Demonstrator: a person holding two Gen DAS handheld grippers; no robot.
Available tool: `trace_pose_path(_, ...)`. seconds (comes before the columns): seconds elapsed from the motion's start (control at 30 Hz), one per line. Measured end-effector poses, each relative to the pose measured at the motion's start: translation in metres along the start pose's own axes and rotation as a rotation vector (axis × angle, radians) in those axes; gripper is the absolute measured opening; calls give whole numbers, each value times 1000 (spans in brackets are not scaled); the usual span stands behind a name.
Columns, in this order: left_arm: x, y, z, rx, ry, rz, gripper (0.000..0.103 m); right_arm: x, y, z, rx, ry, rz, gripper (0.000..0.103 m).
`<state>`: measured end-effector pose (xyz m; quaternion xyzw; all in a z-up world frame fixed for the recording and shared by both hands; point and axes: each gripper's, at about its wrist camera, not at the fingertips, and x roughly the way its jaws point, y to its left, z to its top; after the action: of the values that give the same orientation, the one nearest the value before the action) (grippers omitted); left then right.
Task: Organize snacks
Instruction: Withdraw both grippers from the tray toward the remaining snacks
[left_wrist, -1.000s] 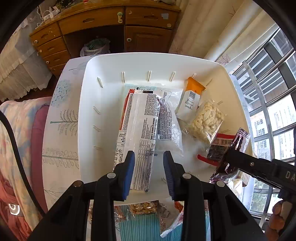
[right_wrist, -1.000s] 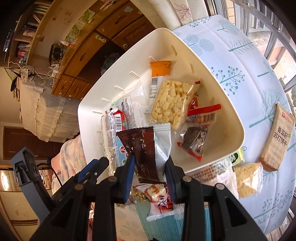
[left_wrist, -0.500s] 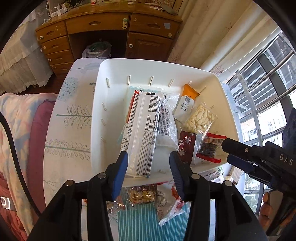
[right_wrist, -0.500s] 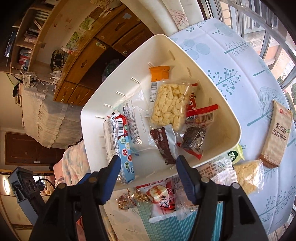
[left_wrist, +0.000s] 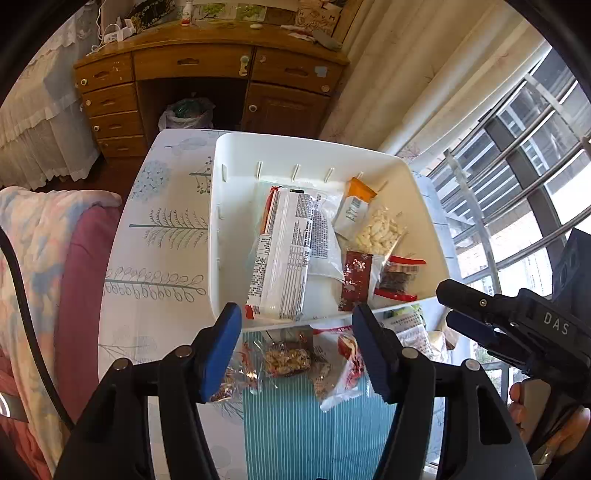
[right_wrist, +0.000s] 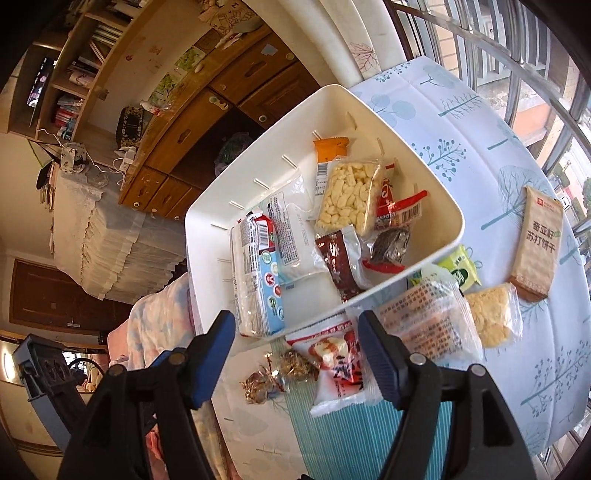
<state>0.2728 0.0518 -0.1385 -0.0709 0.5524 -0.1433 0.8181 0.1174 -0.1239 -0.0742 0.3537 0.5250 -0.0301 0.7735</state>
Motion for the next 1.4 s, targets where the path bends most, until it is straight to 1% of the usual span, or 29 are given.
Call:
trace_pose_path(0.07, -9, 3, -6, 6, -6, -15, 67, -7, 3, -9, -10, -21, -5, 70)
trace_pose_path(0.23, -27, 11, -21, 18, -16, -37, 69, -22, 8, -33, -21, -70, -15, 70)
trace_pose_path(0.3, -35, 13, -27, 25, -23, -47, 73, -27, 8, -43, -15, -91, -26, 70)
trace_pose_path(0.5, -54, 20, -46, 47, -34, -66, 77, -41, 8, -72, -16, -146, -50, 70)
trace_pose_path(0.63, -64, 21, -59, 50, -39, -76, 78, -49, 6, -88, -27, -174, -60, 70)
trace_pose_path(0.83, -72, 17, -76, 50, -33, -74, 81, -65, -4, -107, -46, -193, -70, 70)
trace_pose_path(0.93, -75, 10, -83, 55, -33, -74, 83, -73, -10, -113, -85, -207, -71, 70)
trace_pose_path(1.0, -76, 6, -87, 49, -29, -70, 88, -78, -16, -115, -115, -215, -65, 70)
trace_pose_path(1.07, -75, 0, -89, 36, -16, -64, 89, -82, -22, -115, -139, -216, -66, 70)
trace_pose_path(1.13, -73, -6, -93, 22, -6, -65, 90, -86, -30, -114, -154, -207, -51, 70)
trace_pose_path(1.17, -72, -8, -95, 17, -2, -62, 91, -88, -34, -113, -161, -197, -47, 72)
trace_pose_path(1.2, -70, -12, -96, 12, 3, -56, 91, -89, -38, -112, -171, -190, -50, 76)
trace_pose_path(1.23, -68, -16, -97, 6, 8, -50, 91, -91, -42, -112, -181, -188, -56, 76)
trace_pose_path(1.4, -57, -35, -101, -19, 22, -32, 92, -96, -61, -105, -260, -157, -85, 78)
